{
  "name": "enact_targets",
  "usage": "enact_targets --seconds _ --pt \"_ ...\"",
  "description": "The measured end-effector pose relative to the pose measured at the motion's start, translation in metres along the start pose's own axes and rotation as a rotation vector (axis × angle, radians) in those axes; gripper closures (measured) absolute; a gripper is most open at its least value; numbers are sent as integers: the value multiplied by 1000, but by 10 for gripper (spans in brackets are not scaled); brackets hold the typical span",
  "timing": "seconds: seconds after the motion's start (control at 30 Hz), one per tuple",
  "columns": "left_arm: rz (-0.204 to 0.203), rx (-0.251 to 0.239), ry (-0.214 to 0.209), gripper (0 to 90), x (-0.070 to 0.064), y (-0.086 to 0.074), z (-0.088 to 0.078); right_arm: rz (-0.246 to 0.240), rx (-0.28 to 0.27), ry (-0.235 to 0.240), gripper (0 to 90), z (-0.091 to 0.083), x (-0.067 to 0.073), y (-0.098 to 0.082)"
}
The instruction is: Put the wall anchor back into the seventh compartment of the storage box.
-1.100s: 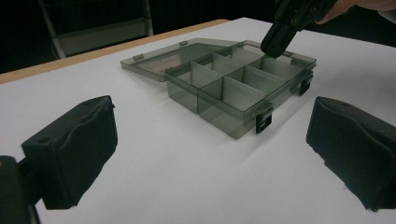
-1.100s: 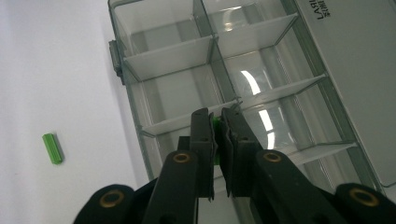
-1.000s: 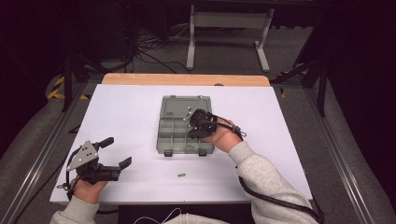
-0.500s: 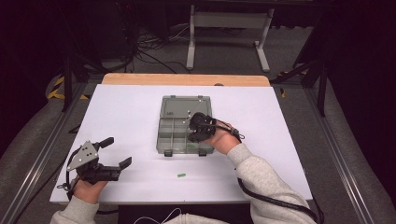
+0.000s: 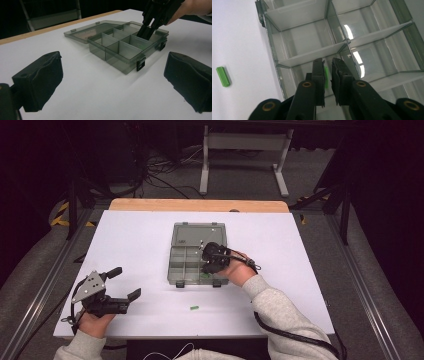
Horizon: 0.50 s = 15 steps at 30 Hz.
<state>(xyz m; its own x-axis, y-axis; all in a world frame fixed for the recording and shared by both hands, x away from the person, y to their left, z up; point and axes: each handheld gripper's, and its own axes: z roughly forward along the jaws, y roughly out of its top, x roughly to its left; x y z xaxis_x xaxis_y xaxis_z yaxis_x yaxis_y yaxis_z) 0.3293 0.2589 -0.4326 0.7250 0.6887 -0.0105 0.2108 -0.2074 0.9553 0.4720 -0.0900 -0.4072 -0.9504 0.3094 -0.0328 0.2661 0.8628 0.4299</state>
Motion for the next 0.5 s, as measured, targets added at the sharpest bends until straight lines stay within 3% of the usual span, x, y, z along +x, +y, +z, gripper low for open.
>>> enact_targets --seconds 0.17,0.27,0.5 --pt "-2 -7 7 29 0 0 0 -15 -39 -21 676 -12 3 4" --pt "-3 -7 8 28 0 0 0 -21 -67 -17 554 -21 8 7" --pt "-3 -7 8 28 0 0 0 -34 -100 0 404 -30 19 9"
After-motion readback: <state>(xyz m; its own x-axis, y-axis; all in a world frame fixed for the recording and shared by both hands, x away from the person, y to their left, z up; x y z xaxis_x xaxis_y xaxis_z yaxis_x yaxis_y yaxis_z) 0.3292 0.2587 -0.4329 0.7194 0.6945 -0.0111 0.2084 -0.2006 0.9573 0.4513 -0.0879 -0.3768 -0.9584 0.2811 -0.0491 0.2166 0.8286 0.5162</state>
